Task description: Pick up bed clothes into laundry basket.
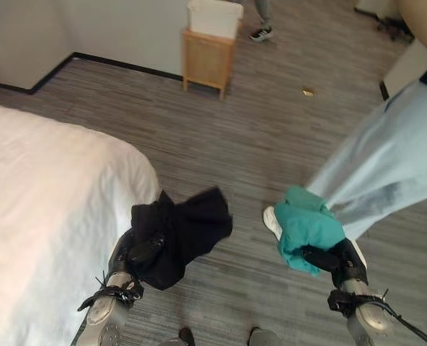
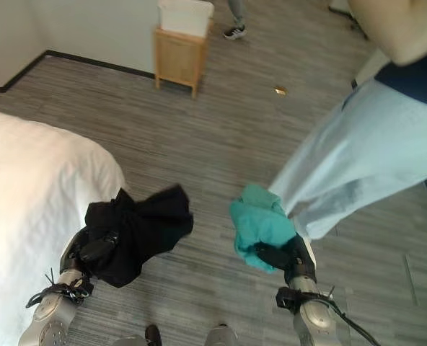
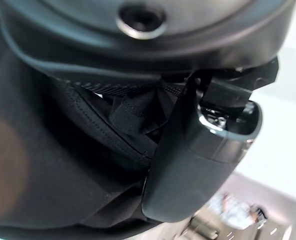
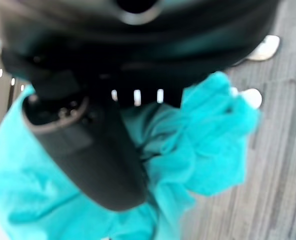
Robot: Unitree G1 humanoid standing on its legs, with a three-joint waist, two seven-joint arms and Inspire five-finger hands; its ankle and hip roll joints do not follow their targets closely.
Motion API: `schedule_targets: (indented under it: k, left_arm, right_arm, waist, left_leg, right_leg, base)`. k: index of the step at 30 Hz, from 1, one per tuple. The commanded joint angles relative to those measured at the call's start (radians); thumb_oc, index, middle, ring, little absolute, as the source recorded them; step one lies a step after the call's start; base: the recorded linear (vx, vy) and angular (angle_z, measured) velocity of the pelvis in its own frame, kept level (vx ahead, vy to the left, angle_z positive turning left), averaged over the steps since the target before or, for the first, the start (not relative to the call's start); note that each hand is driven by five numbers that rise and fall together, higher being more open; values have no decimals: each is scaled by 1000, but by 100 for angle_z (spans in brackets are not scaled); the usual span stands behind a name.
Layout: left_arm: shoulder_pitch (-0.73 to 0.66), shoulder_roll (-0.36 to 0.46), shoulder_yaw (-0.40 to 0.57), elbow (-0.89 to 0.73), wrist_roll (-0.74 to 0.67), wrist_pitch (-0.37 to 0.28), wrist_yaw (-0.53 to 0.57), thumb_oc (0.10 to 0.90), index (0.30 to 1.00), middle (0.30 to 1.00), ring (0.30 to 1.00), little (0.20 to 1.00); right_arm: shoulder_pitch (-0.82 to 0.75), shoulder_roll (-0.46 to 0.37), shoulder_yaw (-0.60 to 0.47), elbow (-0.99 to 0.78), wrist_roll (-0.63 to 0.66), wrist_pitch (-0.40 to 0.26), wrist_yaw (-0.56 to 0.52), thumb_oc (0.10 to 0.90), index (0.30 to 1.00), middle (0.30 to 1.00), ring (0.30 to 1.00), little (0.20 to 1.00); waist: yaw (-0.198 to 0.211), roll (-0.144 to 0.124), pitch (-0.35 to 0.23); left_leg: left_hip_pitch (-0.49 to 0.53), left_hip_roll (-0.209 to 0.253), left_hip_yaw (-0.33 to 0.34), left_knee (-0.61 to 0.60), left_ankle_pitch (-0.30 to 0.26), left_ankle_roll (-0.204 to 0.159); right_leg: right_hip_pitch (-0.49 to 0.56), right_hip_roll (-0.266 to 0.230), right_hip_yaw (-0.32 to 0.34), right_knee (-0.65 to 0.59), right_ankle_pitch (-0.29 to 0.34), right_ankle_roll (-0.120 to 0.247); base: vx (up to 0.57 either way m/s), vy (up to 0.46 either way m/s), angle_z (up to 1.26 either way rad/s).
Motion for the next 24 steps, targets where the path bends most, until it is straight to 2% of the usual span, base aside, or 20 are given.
schedule_targets:
  k: [1, 2, 3, 4, 5, 7, 8, 10, 12, 14, 15, 16, 20, 21, 23, 24]
  left_arm:
    - [-98, 72, 119, -153, 27, -154, -1, 400, 300, 300, 300, 300]
    - [-102, 78, 134, -148, 22, -162, 3, 400, 300, 300, 300, 300]
    - [-100, 77, 136, -151, 27, -167, 16, 400, 300, 300, 300, 300]
    - [-95, 65, 139, -166, 16, -171, 30, 400, 300, 300, 300, 300]
    - [-95, 43, 136, -159, 5, -168, 39, 400, 300, 300, 300, 300]
    - [-66, 14, 125, -150, 3, -158, 38, 400, 300, 300, 300, 300]
    - [-57, 1, 120, -150, -11, -152, 26, 400, 300, 300, 300, 300]
    - [-89, -27, 93, -131, -36, -153, 50, 400, 300, 300, 300, 300]
    - [-97, -19, 100, -166, -8, -159, 55, 400, 300, 300, 300, 300]
    - [-93, -16, 104, -170, 3, -158, 57, 400, 300, 300, 300, 300]
    - [-86, 0, -91, -63, 251, -30, 19, 400, 300, 300, 300, 300]
    - [-98, 10, -88, -65, 265, -31, 28, 400, 300, 300, 300, 300]
    - [-91, 3, -46, -81, 247, -44, 48, 400, 300, 300, 300, 300]
    - [-95, 14, 0, -103, 248, -58, 70, 400, 300, 300, 300, 300]
    - [-95, 13, 2, -105, 248, -57, 71, 400, 300, 300, 300, 300]
    - [-126, 39, 64, -123, 257, -77, 115, 400, 300, 300, 300, 300]
  right_arm:
    - [-85, -60, -90, -123, 26, -103, 38, 400, 300, 300, 300, 300]
    - [-83, -68, -98, -130, 43, -104, 42, 400, 300, 300, 300, 300]
    - [-97, -82, -87, -124, 54, -104, 40, 400, 300, 300, 300, 300]
    - [-130, -103, -74, -120, 73, -102, 32, 400, 300, 300, 300, 300]
    - [-152, -113, -77, -110, 79, -101, 18, 400, 300, 300, 300, 300]
    - [-154, -83, -92, -111, 103, -104, 20, 400, 300, 300, 300, 300]
    - [-148, -69, -99, -104, 94, -100, 18, 400, 300, 300, 300, 300]
    - [-140, -44, -94, -74, 71, -101, -15, 400, 300, 300, 300, 300]
    - [-135, 3, -66, -76, 103, -105, -7, 400, 300, 300, 300, 300]
    - [-137, 5, -52, -71, 96, -98, -4, 400, 300, 300, 300, 300]
    - [-56, 125, -10, 36, 157, -55, -59, 400, 300, 300, 300, 300]
    - [-69, 117, -9, 39, 121, -53, -81, 400, 300, 300, 300, 300]
    - [-92, 115, -23, 28, 122, -60, -80, 400, 300, 300, 300, 300]
    - [-123, 91, -26, 17, 117, -60, -77, 400, 300, 300, 300, 300]
    - [-125, 91, -25, 19, 117, -60, -76, 400, 300, 300, 300, 300]
    - [-188, 53, -23, -13, 101, -66, -82, 400, 300, 300, 300, 300]
  waist:
    - [-19, -23, -56]
    - [-23, -32, -47]
    - [-3, -38, -31]
    - [32, -39, -6]
    - [36, -46, 4]
    - [13, -33, -18]
    - [5, -18, -33]
    - [-5, 3, -51]
    - [-13, 22, -65]
    - [-12, 24, -66]
    - [23, 64, -82]
    - [23, 64, -84]
    - [36, 63, -86]
    - [49, 59, -94]
    - [48, 59, -93]
    - [62, 53, -98]
  left_leg:
    - [26, 120, 36, -127, 128, -116]
    - [-14, 155, 30, -45, 140, -136]
    - [-38, 157, -62, 32, 163, -151]
    - [-63, 108, -210, 68, 170, -151]
    - [-78, 82, -273, 91, 147, -155]
    - [-6, 68, -262, -42, 84, -128]
    - [21, 62, -249, -95, 82, -117]
    - [65, 48, -243, -192, 115, -113]
    - [100, 34, -244, -243, 134, -106]
    - [106, 33, -243, -248, 135, -105]
    - [125, -20, -325, -257, 121, -75]
    - [128, -20, -322, -257, 117, -73]
    - [137, -22, -326, -257, 112, -67]
    - [142, -23, -331, -257, 110, -66]
    - [143, -23, -331, -257, 110, -66]
    - [141, -24, -339, -257, 121, -69]
  right_leg:
    - [-6, 80, 39, -60, -73, -61]
    - [0, 98, 48, -87, -67, -75]
    - [-4, 111, 69, -86, -66, -90]
    - [-14, 130, 106, -81, -54, -100]
    - [-16, 132, 128, -92, -38, -100]
    - [-25, 148, 156, -122, -12, -82]
    - [-28, 156, 159, -131, -10, -79]
    - [-25, 166, 147, -143, -6, -85]
    - [-9, 175, 138, -146, -18, -90]
    - [-5, 175, 134, -147, -20, -92]
    - [21, 201, 99, -153, -35, -108]
    - [21, 199, 103, -152, -34, -107]
    - [25, 198, 112, -149, -35, -107]
    - [31, 196, 111, -150, -37, -108]
    - [33, 196, 111, -150, -38, -108]
    - [35, 192, 102, -148, -32, -111]
  base:
    - [-72, -423, -85]
    - [-47, -380, -27]
    - [-97, -272, -12]
    - [-130, -196, -102]
    - [-172, -194, -171]
    - [-94, -62, -141]
    - [-18, 86, -49]
    - [-17, 72, -42]
    - [-3, 31, -15]
    - [-9, 3, -3]
    - [-26, -4, -4]
    - [-13, 7, 16]
    - [21, 7, 2]
    - [36, 3, -9]
    - [19, 0, -8]
    - [12, -6, -4]
